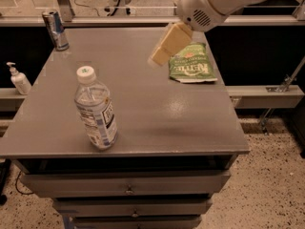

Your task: Move redbull can near green jalapeno chip bag

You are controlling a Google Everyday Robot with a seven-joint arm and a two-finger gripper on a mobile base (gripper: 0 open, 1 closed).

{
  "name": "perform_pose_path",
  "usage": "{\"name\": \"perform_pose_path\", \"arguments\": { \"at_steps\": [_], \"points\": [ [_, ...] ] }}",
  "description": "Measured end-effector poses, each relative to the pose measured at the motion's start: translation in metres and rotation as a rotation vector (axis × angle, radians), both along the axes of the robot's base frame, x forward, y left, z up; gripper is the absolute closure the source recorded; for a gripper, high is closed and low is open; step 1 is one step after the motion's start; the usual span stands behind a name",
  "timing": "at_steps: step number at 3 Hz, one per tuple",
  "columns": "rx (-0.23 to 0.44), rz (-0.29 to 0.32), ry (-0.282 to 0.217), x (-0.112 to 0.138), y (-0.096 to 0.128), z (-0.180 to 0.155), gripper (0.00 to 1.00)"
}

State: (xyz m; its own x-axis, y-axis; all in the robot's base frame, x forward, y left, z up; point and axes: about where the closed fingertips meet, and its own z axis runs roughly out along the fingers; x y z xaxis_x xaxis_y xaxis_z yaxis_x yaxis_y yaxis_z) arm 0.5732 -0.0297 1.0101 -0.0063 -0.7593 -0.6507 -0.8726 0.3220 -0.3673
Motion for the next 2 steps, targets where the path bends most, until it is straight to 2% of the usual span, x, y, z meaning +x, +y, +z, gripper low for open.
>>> {"name": "perform_pose_path", "arguments": {
  "at_steps": [1, 2],
  "points": [
    [0.000, 0.000, 0.000, 0.000, 0.000, 0.000, 0.00],
    [0.059, -0.008, -0.006, 0.008, 0.010, -0.011, 0.00]
  ]
}}
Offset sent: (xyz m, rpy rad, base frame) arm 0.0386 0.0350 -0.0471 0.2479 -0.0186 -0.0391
